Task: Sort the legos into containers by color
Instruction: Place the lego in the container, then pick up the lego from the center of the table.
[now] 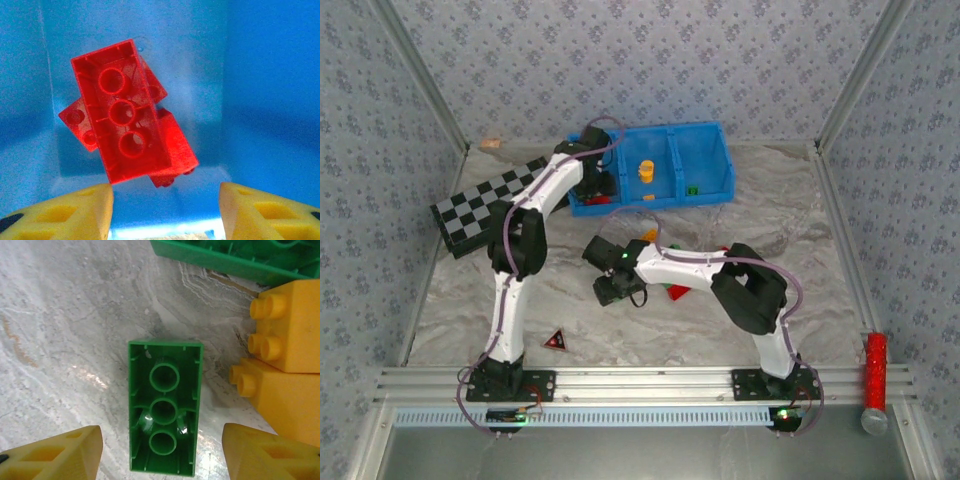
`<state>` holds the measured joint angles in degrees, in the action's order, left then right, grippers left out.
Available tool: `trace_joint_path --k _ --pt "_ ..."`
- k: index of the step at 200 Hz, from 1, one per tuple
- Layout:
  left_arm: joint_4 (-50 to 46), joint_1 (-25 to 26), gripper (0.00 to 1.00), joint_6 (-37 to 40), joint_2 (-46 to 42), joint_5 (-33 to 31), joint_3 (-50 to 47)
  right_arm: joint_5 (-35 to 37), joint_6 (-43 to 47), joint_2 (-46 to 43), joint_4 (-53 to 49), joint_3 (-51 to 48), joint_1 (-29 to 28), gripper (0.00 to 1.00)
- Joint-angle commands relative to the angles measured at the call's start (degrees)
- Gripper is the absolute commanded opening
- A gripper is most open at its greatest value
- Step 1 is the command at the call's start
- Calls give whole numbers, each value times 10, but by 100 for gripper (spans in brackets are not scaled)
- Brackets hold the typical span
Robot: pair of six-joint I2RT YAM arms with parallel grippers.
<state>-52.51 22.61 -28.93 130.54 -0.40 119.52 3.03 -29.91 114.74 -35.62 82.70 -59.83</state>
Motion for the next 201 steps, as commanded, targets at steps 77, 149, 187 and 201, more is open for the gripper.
trace_joint_path --k 77,149,187,201 --pt "-34 1 60 19 -172 94 18 -18 25 48 9 21 4 45" --pt "-53 -1 61 74 -291 53 -63 -34 -4 -114 39 -124 15 28" --pt "-46 -1 62 71 -345 49 -135 -15 -30 -273 -21 -215 34 27" --pt "-41 2 62 62 -365 53 -164 -10 -36 -327 -60 -233 54 27"
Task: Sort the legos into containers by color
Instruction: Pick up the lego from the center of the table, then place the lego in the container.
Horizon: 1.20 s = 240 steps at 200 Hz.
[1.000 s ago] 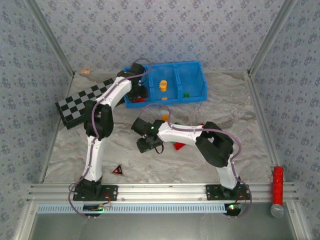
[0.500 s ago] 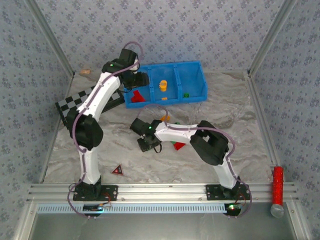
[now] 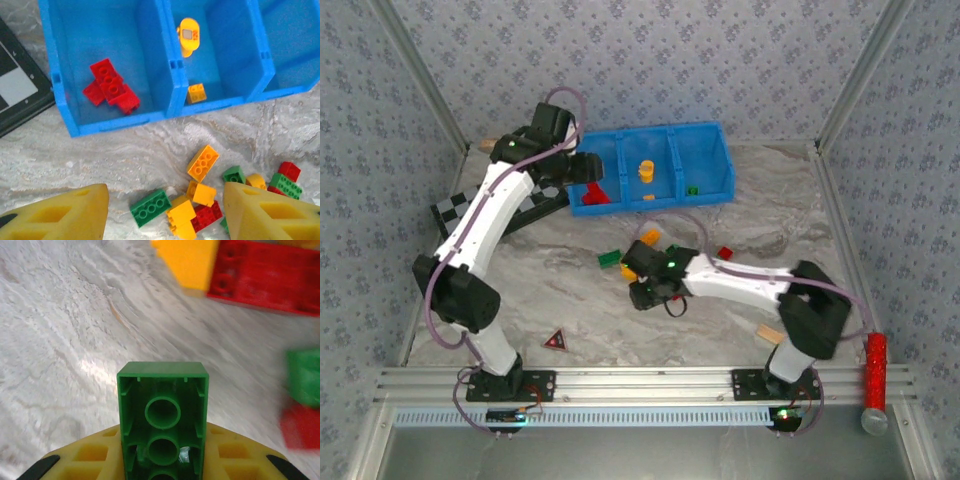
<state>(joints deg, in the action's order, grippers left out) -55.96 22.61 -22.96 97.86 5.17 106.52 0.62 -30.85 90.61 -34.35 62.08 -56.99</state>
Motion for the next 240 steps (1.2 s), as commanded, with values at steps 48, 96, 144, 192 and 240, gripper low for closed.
trace_joint_path --k 48,96,144,192,240 --pt "-6 56 65 -32 -110 -49 -156 20 53 -189 -123 -15 200 27" --pt "55 135 67 -135 -177 -47 -324 -7 144 -120 -87 93 339 27" --pt "102 186 67 -211 -166 -46 -396 -38 194 5 -43 214 418 27" --pt "151 191 69 -276 -139 -34 -430 -58 226 149 -35 347 442 27" --pt "167 197 70 -316 -100 -21 -428 -54 244 283 -41 474 450 26"
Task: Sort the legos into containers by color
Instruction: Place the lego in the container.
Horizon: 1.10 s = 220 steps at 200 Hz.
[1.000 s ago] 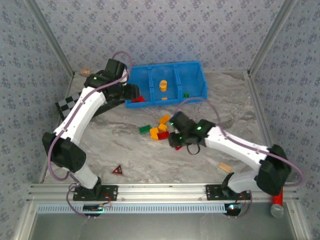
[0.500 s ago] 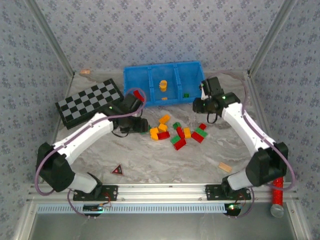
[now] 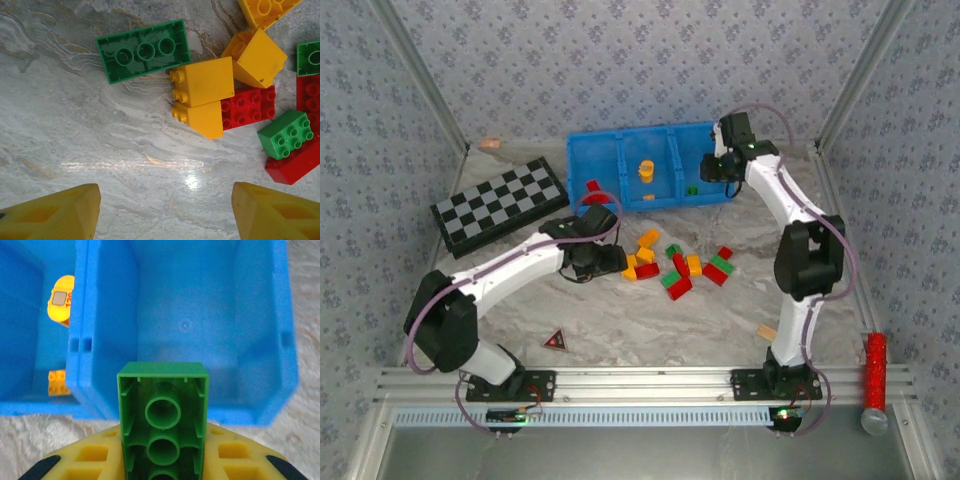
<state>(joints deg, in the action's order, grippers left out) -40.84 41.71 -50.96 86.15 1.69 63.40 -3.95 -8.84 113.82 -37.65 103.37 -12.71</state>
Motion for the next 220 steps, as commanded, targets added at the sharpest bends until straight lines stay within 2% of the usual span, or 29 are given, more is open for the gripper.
trace_joint_path --k 1,48,92,150,192,220 --pt "16 7 70 -37 18 14 3 -8 25 53 -8 64 8 26" --pt "43 13 71 -63 62 25 15 -1 49 166 -38 183 7 28" --pt "37 15 71 -64 107 31 52 1 57 216 -41 214 7 32" --pt "34 15 71 -63 147 41 79 1 63 240 -37 224 9 39" --pt "28 15 72 -62 164 45 83 1 60 235 -36 220 9 49" --pt "30 15 72 -64 173 50 82 0 59 224 -33 210 8 52"
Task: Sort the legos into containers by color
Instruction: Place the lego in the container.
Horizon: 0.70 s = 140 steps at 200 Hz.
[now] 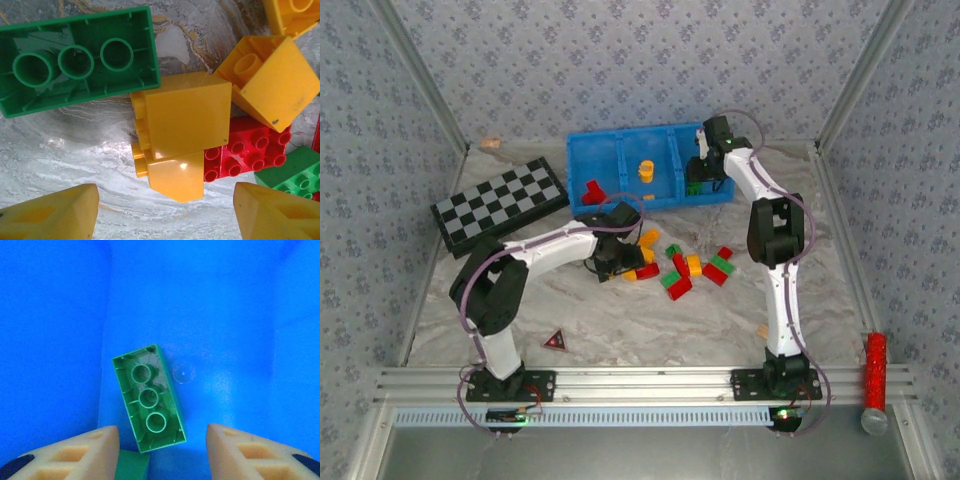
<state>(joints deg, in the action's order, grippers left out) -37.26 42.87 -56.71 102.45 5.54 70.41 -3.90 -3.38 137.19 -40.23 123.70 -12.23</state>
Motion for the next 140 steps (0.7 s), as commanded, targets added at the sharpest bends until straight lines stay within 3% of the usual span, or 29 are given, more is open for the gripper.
trace_joint_path --k 1,83,140 --pt "-5 4 72 -7 10 12 12 -1 4 -10 -7 7 3 52" --pt "0 0 66 -20 32 13 11 -1 2 -49 7 -40 3 54" --pt "-6 -9 51 -27 26 11 -5 -3 -2 -73 22 -80 3 54"
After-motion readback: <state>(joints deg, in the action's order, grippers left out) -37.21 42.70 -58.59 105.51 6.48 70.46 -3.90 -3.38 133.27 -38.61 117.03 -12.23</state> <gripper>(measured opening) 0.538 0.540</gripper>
